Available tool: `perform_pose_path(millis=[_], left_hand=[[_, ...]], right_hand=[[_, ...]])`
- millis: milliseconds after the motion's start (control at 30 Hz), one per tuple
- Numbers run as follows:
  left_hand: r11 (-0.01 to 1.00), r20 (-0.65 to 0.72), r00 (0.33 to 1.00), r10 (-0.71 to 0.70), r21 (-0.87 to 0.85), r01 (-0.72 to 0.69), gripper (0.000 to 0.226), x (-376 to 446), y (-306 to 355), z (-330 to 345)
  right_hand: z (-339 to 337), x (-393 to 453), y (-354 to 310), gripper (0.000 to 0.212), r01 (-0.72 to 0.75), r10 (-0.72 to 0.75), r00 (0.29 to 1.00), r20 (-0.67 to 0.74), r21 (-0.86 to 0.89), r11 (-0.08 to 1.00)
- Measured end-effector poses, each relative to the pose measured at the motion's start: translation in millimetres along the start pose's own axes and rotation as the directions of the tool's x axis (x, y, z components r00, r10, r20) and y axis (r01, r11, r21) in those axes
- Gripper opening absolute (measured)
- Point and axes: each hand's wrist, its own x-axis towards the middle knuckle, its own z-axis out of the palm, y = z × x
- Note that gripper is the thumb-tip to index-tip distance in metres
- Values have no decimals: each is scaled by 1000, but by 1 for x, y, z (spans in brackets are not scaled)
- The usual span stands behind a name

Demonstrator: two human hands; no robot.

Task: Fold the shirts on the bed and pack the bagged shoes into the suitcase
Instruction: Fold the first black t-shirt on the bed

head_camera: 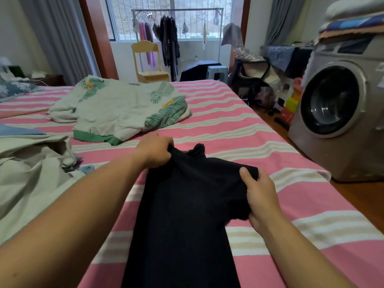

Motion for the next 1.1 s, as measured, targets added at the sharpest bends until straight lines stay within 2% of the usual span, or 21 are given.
perform_pose_path(millis=[67, 100, 167, 200, 267, 400, 533, 633, 667, 767, 833, 900, 933, 1000, 1033, 1100], left_hand=[[999, 68, 996, -53, 1, 53, 25, -5, -15, -10], [994, 115, 990, -87, -49, 93, 30, -10, -24, -14], [942, 139, 985, -103, -304, 142, 34, -16, -39, -30], [877, 120, 986, -116, -454, 158, 29, -15, -43, -38], [803, 93, 990, -106, -579, 141, 18, -4, -46, -54], [949, 86, 996, -24, -312, 50, 16, 26, -38, -41], [1000, 85, 996, -22, -17, 23, 16, 38, -23, -6], [966, 118, 992, 51, 247, -79, 23, 36, -23, 36], [954, 120, 991, 60, 285, -93, 26, 33, -24, 48], [953, 48, 999, -13, 302, -3, 33, 26, -27, 62], [943, -109, 992, -60, 321, 92, 34, 14, -10, 51], [979, -235, 969, -74, 167, 116, 33, -7, 23, 40], [995, -215, 972, -97, -4, 99, 31, -21, 41, 38], [957, -34, 997, -71, -283, 59, 34, -51, 68, 47], [944, 24, 999, -40, -327, 45, 41, -62, 75, 55], [948, 25, 999, -31, -317, 37, 54, -69, 76, 68]], right_hand=[[1, 3, -1, 15, -1, 0, 1000, -25, -43, 999], [3, 3, -4, 15, -3, 1, 1000, -25, -77, 997], [10, 2, -13, 16, 14, -15, 1000, -5, -126, 992], [13, 2, -16, 16, 34, -34, 999, 3, -137, 990], [18, 1, -19, 15, 75, -77, 997, -11, -141, 987], [16, 0, -9, 10, 112, -121, 986, -118, -75, 991], [12, 5, -2, 14, 103, -111, 973, -205, -47, 994], [11, 15, 1, 18, 127, -162, 958, -238, -155, 980], [10, 18, 2, 20, 119, -166, 956, -241, -195, 973], [4, 24, 3, 27, 77, -183, 952, -245, -390, 918], [2, 24, 0, 34, 16, -152, 958, -243, -484, 875], [2, 24, -3, 39, -46, -86, 969, -230, -516, 856], [3, 23, -5, 39, -77, -49, 974, -222, -525, 847], [2, 21, -10, 32, -114, 14, 979, -205, -486, 867], [2, 19, -14, 26, -111, 26, 980, -198, -432, 895], [1, 11, -22, 16, -50, -31, 973, -228, -341, 939]])
